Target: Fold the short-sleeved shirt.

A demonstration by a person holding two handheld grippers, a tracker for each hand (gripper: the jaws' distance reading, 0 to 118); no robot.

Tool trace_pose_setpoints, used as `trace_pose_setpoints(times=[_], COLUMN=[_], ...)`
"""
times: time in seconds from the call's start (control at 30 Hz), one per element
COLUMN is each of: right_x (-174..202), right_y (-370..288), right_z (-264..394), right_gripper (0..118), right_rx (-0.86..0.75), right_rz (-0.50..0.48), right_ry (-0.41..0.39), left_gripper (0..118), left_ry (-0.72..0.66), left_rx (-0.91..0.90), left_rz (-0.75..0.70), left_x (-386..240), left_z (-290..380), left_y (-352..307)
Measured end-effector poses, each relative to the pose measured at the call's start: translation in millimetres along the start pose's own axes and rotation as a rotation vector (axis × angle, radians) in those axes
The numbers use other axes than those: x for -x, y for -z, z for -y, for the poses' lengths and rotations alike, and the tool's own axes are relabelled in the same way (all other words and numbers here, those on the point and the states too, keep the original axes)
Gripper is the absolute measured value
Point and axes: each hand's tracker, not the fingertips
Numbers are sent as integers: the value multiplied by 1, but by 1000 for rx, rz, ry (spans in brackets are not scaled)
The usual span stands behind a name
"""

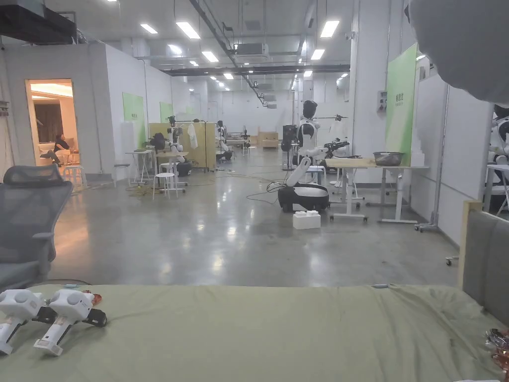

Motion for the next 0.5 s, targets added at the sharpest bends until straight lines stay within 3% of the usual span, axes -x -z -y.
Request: trace_pose_setpoints(times=[0.17,0.33,0.4,0.5], right_x=[-12,-17,-22,-28], right_y=[13,19,21,19], right_z=[2,11,14,22], right_gripper=[118,118,118,118], right_rx=[47,6,-40,-142], right_rz=[13,60,-20,-184], right_ry=[94,85,48,-130], left_gripper=[118,118,118,118], left_ry=[-7,-13,-11,-11], left_rx=[0,-1,-3,-14], left_rz=[-2,-8,-12,-8], left_x=[2,3,3,3], left_z=[0,0,0,0], left_y=[-1,-2,-2,-4])
